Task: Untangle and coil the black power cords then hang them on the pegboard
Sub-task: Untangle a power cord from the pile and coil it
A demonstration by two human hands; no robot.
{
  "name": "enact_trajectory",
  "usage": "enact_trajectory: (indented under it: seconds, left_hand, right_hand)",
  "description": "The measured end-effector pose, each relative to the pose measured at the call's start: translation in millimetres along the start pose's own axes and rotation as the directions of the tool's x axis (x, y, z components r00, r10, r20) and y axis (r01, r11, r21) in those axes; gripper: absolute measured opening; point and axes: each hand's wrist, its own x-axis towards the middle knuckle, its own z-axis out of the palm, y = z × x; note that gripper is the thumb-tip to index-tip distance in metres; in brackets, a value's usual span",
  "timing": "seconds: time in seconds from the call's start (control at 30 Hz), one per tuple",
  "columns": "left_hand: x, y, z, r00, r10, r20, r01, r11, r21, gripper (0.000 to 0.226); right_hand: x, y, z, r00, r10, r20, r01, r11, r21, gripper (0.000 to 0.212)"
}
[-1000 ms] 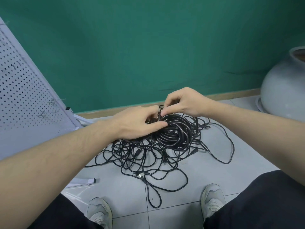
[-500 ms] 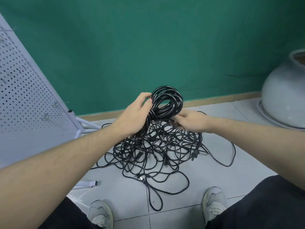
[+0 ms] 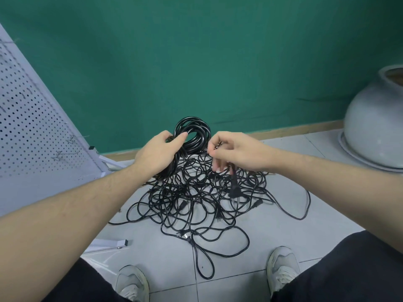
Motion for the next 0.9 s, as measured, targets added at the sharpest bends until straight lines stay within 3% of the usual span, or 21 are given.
enact_trajectory:
  seconds: [0.1,0.2,0.43,0.53,0.63,0.8,0.9]
  left_hand:
    - [-1.9,-1.1,0.6,1.000,-0.026,0.013,0.026,0.999,0.038,0.056]
    - [-6.5,2.0,2.8,0.998,-0.039,0.056,0.039,0.999,0.007,0.053]
    - [-11.7,3.7,6.7,0.995,-0.036,0.097,0.032,0.999,0.044,0.041]
    - [-14.0,2.5,11.2,0.990,0.028,0.139,-0.032,0.999,0.024,0.037]
    - [-14.5,5.0,14.7,0.990,0.072,0.123,-0.056,0.991,-0.124,0.031]
    - [-13.2,13.5,16.0,0.991,-0.084,0.106,0.122,0.894,-0.430,0.013]
    - [-13.8,16.3,13.5,0.991,-0.103,0.088,0.133,0.858,-0.496,0.013]
  right_hand:
    - [0.0,-6.9,-4.2,0.998,-0.020,0.062,0.013,0.993,0.117,0.027]
    - [0.3,-3.2,-5.4,0.992,-0.118,0.053,0.117,0.993,0.020,0.033]
    - [4.5,-5.7,-10.0,0.964,-0.237,-0.124,0.208,0.956,-0.209,0.018]
    - [2.2,-10.2,-7.0,0.980,-0.165,-0.107,0.152,0.980,-0.126,0.007]
    - [1.1,-15.5,-3.3,0.988,-0.126,-0.084,0.123,0.991,-0.049,0.012]
    - [7.5,-16.1,-2.6,0.951,-0.143,-0.274,0.154,0.988,0.016,0.009]
    - [6.2,-14.5,-7.3,0.965,-0.103,-0.242,0.093,0.994,-0.051,0.013]
